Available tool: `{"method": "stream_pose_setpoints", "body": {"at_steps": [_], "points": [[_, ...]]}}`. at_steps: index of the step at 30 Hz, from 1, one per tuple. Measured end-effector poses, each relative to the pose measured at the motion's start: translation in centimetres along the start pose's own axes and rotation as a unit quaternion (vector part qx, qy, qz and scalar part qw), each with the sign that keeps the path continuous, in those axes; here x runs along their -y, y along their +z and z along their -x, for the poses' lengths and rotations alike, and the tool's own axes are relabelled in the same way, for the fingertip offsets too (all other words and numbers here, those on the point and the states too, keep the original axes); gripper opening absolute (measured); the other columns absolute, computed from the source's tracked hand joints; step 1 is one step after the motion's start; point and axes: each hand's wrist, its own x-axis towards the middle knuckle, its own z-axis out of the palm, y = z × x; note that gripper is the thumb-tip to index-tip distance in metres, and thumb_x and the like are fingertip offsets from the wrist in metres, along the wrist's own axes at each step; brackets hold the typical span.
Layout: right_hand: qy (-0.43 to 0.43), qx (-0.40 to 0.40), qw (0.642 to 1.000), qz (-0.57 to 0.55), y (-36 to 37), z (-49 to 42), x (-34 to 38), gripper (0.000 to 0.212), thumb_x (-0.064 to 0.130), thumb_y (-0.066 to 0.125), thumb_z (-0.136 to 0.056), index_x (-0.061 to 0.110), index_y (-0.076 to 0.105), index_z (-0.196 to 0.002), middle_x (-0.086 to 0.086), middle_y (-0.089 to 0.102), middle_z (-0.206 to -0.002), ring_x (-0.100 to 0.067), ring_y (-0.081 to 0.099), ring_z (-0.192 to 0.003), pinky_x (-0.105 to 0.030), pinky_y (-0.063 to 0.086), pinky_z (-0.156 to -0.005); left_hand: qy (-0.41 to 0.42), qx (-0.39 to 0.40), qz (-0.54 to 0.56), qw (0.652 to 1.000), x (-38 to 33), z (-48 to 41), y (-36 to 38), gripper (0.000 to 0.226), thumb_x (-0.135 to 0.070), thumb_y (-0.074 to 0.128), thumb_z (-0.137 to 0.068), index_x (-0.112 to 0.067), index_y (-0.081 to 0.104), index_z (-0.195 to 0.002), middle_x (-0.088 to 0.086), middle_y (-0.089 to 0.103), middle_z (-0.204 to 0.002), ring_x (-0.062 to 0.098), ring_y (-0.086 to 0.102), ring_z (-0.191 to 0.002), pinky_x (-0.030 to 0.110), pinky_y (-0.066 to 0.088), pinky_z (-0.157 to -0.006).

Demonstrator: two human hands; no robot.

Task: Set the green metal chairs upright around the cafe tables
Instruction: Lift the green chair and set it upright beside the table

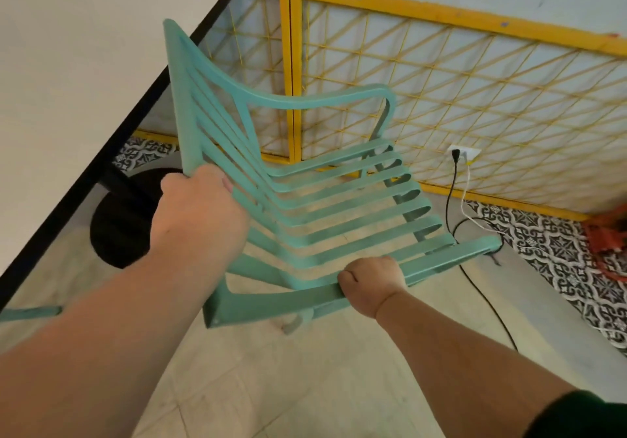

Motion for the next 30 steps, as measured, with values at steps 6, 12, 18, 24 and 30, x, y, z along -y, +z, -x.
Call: {"method": "stream_pose_setpoints", "body": {"at_steps": [6, 12, 18, 24, 30], "points": [[-0.001, -0.017, 1.0, 0.004, 0.0, 0.7, -0.6, 0.045, 0.035, 0.035, -0.1, 0.015, 0.056, -0.066, 0.001, 0.057, -0.067, -0.026, 0.053, -0.073, -0.034, 0.032, -0.076, -0.015, 0.003, 0.005, 1.0, -0.6, 1.6, -0.2, 0.023, -0.023, 0.051, -0.098, -0.019, 0.052, -0.121, 0.013, 0.036, -0.113, 0.029, 0.046, -0.08, 0.044, 0.042, -0.077], [-0.033, 0.013, 0.997, 0.065, 0.2, 2.4, -4.0, 0.046, 0.035, 0.03, -0.099, 0.014, 0.064, -0.075, 0.001, 0.064, -0.076, -0.026, 0.056, -0.077, -0.037, 0.036, -0.08, -0.042, 0.019, 0.012, 0.999, -1.4, 6.4, 1.4, 0.025, -0.021, 0.048, -0.099, -0.017, 0.049, -0.124, 0.012, 0.033, -0.113, 0.03, 0.05, -0.082, 0.043, 0.047, -0.078], [-0.007, 0.046, 0.993, 0.11, -1.3, 3.1, -10.3, 0.039, 0.033, 0.028, -0.099, 0.019, 0.047, -0.067, 0.001, 0.044, -0.064, -0.025, 0.045, -0.07, -0.04, 0.038, -0.087, -0.006, 0.075, 0.003, 0.997, -4.2, 12.1, 4.2, 0.025, -0.022, 0.049, -0.099, -0.014, 0.041, -0.122, 0.009, 0.027, -0.106, 0.017, 0.035, -0.069, 0.026, 0.027, -0.055], [-0.021, 0.044, 0.983, 0.177, -2.1, 3.2, -15.2, 0.031, 0.008, 0.038, -0.093, 0.02, 0.045, -0.064, 0.001, 0.042, -0.065, -0.024, 0.042, -0.064, -0.042, 0.04, -0.079, 0.197, 0.105, -0.257, 0.94, -6.7, 15.3, 6.1, 0.011, -0.016, 0.039, -0.098, -0.011, 0.048, -0.103, 0.01, 0.025, -0.099, 0.028, 0.028, -0.074, 0.03, 0.025, -0.056], [-0.029, 0.053, 0.978, 0.202, -1.9, 3.8, -16.1, 0.028, 0.016, 0.036, -0.102, 0.02, 0.05, -0.079, 0.002, 0.049, -0.081, -0.024, 0.045, -0.08, -0.043, 0.036, -0.098, 0.21, 0.127, -0.275, 0.93, -5.4, 12.9, 3.8, 0.03, -0.053, 0.041, -0.101, -0.037, 0.03, -0.123, 0.007, 0.033, -0.106, 0.031, 0.044, -0.09, 0.04, 0.045, -0.069]]}}
